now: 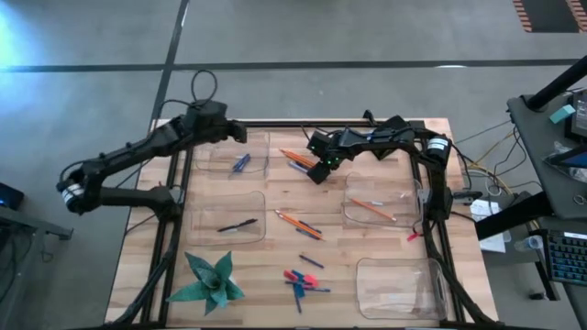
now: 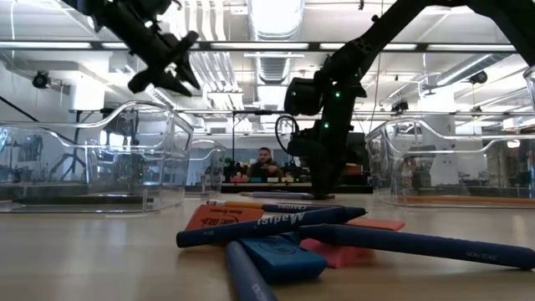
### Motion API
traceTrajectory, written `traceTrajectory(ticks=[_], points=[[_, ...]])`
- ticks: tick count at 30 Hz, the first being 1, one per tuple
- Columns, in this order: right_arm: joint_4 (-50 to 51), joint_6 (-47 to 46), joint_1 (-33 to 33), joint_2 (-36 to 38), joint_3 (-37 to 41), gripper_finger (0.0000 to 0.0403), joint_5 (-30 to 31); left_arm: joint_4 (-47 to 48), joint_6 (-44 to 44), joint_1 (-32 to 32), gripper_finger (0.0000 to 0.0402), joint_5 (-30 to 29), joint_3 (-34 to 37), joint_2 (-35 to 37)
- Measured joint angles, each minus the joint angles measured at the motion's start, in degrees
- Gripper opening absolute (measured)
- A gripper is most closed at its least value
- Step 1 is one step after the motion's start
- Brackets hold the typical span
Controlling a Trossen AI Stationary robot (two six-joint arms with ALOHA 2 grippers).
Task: Sort crayons/erasers/pens/pencils in bins
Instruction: Put the orange pencil into the middle right transparent bin
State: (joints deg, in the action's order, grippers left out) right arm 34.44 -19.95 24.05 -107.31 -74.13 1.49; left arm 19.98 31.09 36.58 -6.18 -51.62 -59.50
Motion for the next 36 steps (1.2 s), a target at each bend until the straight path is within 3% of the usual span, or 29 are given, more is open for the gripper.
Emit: traceTrajectory(ticks=[11, 21, 36], points=[[2.5, 1.5, 0.0, 0.0, 0.5, 0.0112, 1.5, -0.1, 0.0, 0.0, 0.0121, -0.1, 0.2, 5.7], [0.4, 1.0, 0.0, 0.1, 1.2, 0.0017, 3.2, -0.2, 0.0, 0.0, 0.0121, -0.1, 0.3, 5.5], [1.0, 1.0, 0.3, 1.4, 0.0, 0.0014, 5.0, -0.1, 0.0, 0.0, 0.0121, 0.7, 0.4, 6.1]])
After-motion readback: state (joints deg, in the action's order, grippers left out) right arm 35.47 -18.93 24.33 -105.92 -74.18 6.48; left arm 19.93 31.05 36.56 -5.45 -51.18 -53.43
